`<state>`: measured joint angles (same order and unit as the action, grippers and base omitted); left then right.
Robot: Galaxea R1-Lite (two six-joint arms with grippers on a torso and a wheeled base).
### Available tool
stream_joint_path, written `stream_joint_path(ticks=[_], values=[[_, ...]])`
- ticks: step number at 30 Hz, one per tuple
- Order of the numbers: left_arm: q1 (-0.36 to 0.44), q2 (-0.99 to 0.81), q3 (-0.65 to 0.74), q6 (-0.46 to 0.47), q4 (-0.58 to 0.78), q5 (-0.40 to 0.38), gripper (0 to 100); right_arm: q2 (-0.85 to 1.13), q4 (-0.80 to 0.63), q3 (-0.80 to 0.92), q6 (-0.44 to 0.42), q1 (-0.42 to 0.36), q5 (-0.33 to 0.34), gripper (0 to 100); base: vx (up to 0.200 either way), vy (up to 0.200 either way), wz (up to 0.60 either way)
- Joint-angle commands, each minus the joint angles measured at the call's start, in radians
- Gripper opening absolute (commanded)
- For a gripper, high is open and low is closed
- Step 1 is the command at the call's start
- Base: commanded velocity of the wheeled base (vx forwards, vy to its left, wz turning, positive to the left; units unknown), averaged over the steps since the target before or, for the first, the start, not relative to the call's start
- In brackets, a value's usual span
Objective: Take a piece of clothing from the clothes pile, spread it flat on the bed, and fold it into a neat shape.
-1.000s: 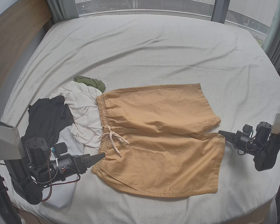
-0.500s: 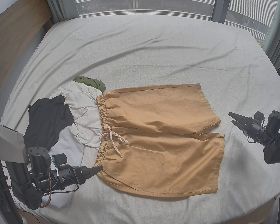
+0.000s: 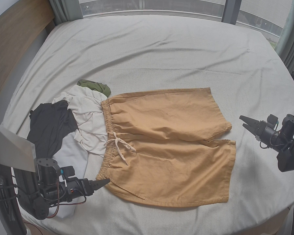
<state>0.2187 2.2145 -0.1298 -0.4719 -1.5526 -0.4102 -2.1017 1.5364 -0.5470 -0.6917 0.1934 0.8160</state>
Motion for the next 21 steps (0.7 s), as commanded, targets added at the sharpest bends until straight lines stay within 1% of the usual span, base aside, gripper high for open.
stream_joint_path(ticks=[1, 8, 19, 20, 21], values=[[0.002, 0.019, -0.028, -0.017, 0.000, 0.002, 100, 0.002, 0.001, 0.001, 0.000, 0.000, 0.000, 100, 0.000, 0.000, 0.00], [0.010, 0.047, -0.056, -0.022, 0.000, 0.022, 100, 0.002, 0.001, 0.001, 0.000, 0.000, 0.000, 100, 0.000, 0.000, 0.00], [0.027, 0.051, -0.071, -0.020, 0.000, 0.024, 100, 0.000, 0.001, 0.001, 0.000, -0.005, 0.000, 100, 0.000, 0.000, 0.00], [0.027, 0.053, -0.071, -0.020, -0.001, 0.024, 0, 0.000, 0.001, 0.001, 0.000, -0.005, 0.000, 100, 0.000, 0.000, 0.00], [0.027, 0.053, -0.073, -0.020, 0.000, 0.024, 0, 0.000, 0.001, 0.001, 0.000, -0.005, 0.000, 100, 0.000, 0.000, 0.00]])
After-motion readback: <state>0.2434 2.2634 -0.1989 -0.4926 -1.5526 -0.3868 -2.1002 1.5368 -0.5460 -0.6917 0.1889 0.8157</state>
